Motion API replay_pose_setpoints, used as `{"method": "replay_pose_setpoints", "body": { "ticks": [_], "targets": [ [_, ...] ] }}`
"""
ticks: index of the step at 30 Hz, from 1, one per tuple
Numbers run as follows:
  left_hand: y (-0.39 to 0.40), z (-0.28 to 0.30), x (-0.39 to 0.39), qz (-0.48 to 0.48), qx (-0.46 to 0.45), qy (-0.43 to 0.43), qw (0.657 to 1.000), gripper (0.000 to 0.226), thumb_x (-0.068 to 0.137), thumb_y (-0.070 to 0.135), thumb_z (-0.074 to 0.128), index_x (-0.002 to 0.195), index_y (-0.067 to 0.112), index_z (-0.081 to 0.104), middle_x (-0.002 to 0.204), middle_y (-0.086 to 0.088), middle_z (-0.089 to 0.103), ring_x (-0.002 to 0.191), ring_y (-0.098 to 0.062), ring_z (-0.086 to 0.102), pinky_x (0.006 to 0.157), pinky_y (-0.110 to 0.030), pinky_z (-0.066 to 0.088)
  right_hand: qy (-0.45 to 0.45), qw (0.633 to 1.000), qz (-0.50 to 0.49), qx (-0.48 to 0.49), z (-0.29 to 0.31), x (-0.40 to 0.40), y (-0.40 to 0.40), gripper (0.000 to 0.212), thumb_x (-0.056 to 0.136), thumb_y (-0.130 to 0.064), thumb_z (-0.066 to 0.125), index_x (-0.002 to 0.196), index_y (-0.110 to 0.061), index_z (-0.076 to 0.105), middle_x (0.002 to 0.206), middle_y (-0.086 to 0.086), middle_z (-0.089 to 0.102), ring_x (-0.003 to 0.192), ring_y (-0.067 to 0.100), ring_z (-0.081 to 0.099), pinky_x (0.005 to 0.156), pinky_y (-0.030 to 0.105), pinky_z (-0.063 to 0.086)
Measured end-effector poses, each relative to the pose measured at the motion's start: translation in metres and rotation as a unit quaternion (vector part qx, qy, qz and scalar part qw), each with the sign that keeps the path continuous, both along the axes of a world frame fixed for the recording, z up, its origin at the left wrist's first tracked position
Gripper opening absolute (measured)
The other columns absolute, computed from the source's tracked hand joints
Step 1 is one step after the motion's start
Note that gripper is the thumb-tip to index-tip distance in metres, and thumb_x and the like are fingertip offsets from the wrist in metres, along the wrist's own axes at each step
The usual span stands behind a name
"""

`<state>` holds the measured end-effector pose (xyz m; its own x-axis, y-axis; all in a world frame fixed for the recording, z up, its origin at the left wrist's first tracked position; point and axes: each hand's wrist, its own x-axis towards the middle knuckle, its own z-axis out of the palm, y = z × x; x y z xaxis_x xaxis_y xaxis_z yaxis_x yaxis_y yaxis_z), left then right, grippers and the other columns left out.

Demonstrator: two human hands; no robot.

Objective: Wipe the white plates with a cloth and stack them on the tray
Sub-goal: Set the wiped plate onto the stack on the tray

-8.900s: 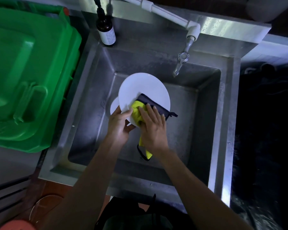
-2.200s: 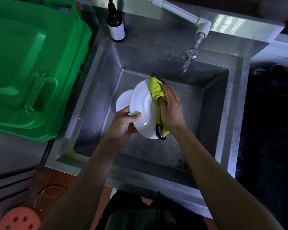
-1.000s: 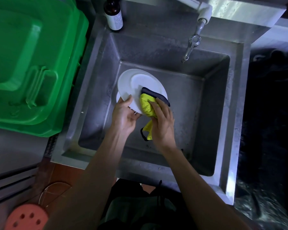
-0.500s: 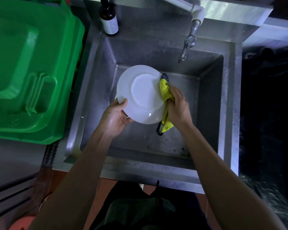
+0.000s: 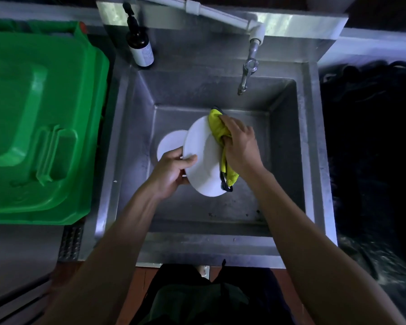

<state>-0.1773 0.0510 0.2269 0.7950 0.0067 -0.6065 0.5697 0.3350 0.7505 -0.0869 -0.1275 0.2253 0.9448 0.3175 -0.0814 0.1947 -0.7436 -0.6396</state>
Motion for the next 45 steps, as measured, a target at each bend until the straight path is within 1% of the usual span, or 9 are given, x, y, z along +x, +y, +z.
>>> {"method": "replay_pose_setpoints", "body": {
  "ticks": [4,11,15,17,23,26,28,32,45],
  "targets": [
    [-0.011,-0.003,0.003,-0.021,0.027,-0.001,0.999,0.021,0.091,0.011,0.069,0.105,0.023,0.077,0.105,-0.004,0.077,0.092,-0.022,0.073,0.069,-0.039,0.06,-0.041,0.999,0.008,-0.019,0.01,-0.017,0.007,0.059,0.087,-0.011,0.041,0.144,-0.027,0.051,0.143,0.0,0.053,0.109,0.036,0.049,0.086,0.048,0.046],
    [-0.036,0.003,0.021,-0.064,0.091,-0.046,0.993,0.016,0.098,0.01,0.063,0.105,0.021,0.071,0.094,0.005,0.078,0.085,-0.014,0.075,0.061,-0.027,0.058,-0.039,0.999,-0.03,0.011,0.031,-0.028,-0.02,0.067,0.076,-0.005,0.034,0.136,-0.021,0.06,0.133,0.005,0.058,0.11,0.035,0.051,0.094,0.049,0.046],
    [-0.057,0.017,0.041,-0.13,0.178,-0.108,0.969,0.015,0.1,0.012,0.059,0.109,0.017,0.07,0.101,-0.003,0.077,0.096,-0.025,0.073,0.073,-0.04,0.06,-0.056,0.996,-0.068,-0.008,0.051,-0.021,-0.058,0.064,0.079,0.003,0.042,0.137,-0.017,0.06,0.128,0.01,0.058,0.111,0.037,0.052,0.092,0.051,0.048],
    [-0.07,0.028,0.053,-0.17,0.249,-0.161,0.94,0.014,0.099,0.014,0.059,0.108,0.016,0.07,0.1,-0.002,0.076,0.096,-0.021,0.072,0.08,-0.037,0.055,-0.066,0.994,-0.085,-0.018,0.062,-0.017,-0.081,0.062,0.081,0.006,0.045,0.138,-0.017,0.058,0.129,0.01,0.057,0.113,0.037,0.052,0.092,0.05,0.048],
    [-0.129,0.06,0.086,-0.239,0.427,-0.276,0.827,0.029,0.097,0.016,0.059,0.073,0.024,0.044,0.061,0.004,0.047,0.057,-0.009,0.044,0.055,-0.034,0.03,-0.104,0.982,-0.157,-0.031,0.089,-0.008,-0.162,0.066,0.078,0.009,0.045,0.136,-0.018,0.06,0.129,0.008,0.058,0.113,0.036,0.051,0.093,0.05,0.048],
    [-0.16,0.075,0.095,-0.252,0.504,-0.348,0.749,0.009,0.096,0.012,0.06,0.09,0.019,0.057,0.054,0.009,0.035,0.05,-0.015,0.037,0.051,-0.032,0.027,-0.113,0.976,-0.186,-0.026,0.097,-0.008,-0.198,0.069,0.076,0.011,0.044,0.136,-0.018,0.06,0.131,0.007,0.057,0.112,0.036,0.051,0.092,0.05,0.048],
    [-0.186,0.089,0.1,-0.251,0.561,-0.389,0.686,0.02,0.092,0.006,0.061,0.11,0.014,0.065,0.055,0.001,0.044,0.049,-0.032,0.045,0.05,-0.032,0.035,-0.131,0.971,-0.201,-0.022,0.103,-0.01,-0.229,0.068,0.076,0.011,0.046,0.136,-0.018,0.06,0.131,0.007,0.058,0.111,0.037,0.052,0.092,0.049,0.048],
    [-0.24,0.113,0.115,-0.282,0.614,-0.453,0.582,0.025,0.081,-0.005,0.065,0.101,0.009,0.066,0.064,-0.014,0.065,0.05,-0.039,0.06,0.048,-0.031,0.033,-0.159,0.962,-0.223,-0.011,0.116,-0.013,-0.292,0.062,0.082,0.011,0.045,0.136,-0.016,0.06,0.132,0.008,0.058,0.113,0.036,0.053,0.093,0.047,0.049],
    [-0.431,0.132,0.159,-0.321,0.606,-0.585,0.432,0.039,0.076,-0.004,0.051,0.107,0.014,0.067,0.083,-0.006,0.072,0.064,-0.033,0.067,0.048,-0.032,0.043,-0.162,0.931,-0.327,-0.006,0.14,-0.033,-0.475,0.068,0.079,0.013,0.041,0.134,-0.021,0.062,0.126,0.006,0.059,0.111,0.037,0.052,0.089,0.047,0.05]
  ]
}}
